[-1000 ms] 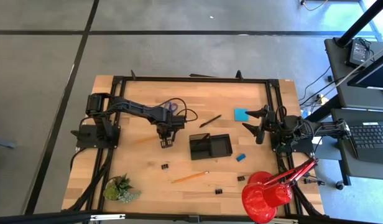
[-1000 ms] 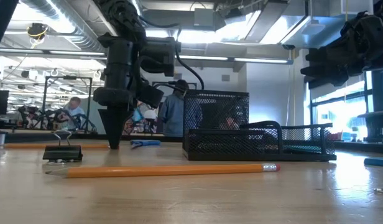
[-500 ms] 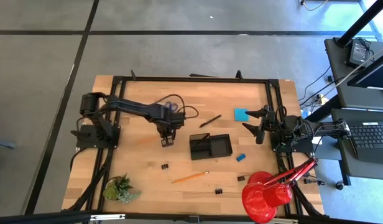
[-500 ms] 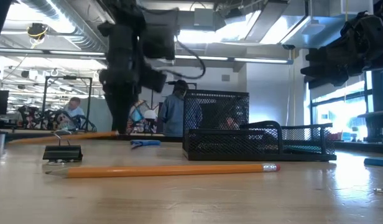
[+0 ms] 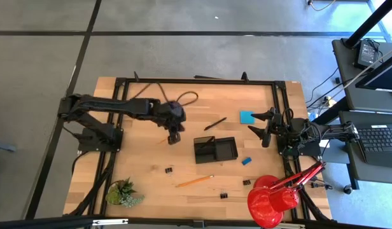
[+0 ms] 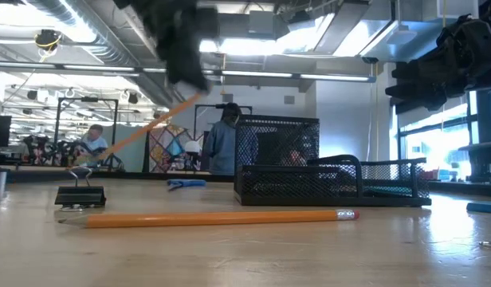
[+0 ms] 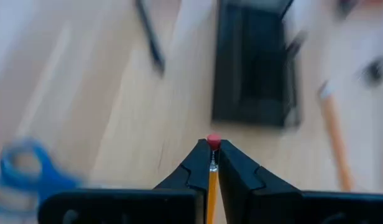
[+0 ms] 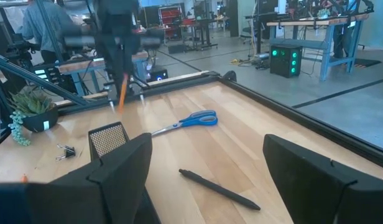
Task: Pick and place office supplies into organizer
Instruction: Put the top yellow pencil into the black desk organizer
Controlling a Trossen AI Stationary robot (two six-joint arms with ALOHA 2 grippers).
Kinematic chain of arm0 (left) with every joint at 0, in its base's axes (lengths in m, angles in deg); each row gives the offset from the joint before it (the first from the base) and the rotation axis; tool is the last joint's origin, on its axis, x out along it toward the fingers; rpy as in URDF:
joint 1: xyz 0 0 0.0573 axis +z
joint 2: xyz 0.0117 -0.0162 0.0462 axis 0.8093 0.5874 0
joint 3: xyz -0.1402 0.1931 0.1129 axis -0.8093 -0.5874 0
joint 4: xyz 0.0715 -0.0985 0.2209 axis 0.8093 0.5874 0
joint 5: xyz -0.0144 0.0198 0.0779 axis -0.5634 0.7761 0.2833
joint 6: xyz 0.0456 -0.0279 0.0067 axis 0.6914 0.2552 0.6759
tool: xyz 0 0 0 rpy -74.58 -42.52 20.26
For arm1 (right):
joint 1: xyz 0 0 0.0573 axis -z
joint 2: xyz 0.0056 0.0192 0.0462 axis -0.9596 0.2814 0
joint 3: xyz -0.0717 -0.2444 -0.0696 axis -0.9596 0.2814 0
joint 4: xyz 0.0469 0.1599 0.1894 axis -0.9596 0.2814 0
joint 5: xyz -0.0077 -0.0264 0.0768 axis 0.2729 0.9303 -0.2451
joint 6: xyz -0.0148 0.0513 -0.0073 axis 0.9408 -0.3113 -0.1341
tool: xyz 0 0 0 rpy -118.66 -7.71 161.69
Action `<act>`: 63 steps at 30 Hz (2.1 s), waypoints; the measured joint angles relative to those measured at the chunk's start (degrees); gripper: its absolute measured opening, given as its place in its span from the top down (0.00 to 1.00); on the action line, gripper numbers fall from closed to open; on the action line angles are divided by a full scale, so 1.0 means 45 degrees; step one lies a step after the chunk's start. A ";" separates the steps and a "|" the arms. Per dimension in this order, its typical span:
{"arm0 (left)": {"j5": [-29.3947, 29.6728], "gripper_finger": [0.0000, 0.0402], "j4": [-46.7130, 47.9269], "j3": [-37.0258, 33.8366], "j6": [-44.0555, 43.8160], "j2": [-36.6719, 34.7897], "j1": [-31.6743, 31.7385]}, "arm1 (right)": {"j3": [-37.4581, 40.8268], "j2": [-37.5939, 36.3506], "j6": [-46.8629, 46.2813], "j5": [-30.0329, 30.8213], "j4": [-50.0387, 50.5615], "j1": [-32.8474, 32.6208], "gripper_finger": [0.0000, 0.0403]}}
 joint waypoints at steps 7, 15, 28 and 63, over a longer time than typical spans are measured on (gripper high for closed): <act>-0.1335 0.96 -0.3421 0.0014 0.1157 -0.0539 0.0096 | -0.0001 0.0000 -0.0040 -0.0005 -0.0005 0.0004 0.23; -0.1972 0.96 -0.5318 0.0024 0.1195 -0.0539 0.0438 | -0.0005 0.0000 -0.0049 -0.0003 -0.0005 0.0001 0.23; -0.1986 0.96 -0.7662 0.0029 0.2298 -0.0539 0.0500 | -0.0001 -0.0001 -0.0030 -0.0005 -0.0005 0.0001 0.23; -0.3399 0.96 -0.9273 0.0043 0.1278 0.2699 -0.0004 | -0.0001 -0.0001 -0.0034 -0.0005 -0.0010 0.0003 0.23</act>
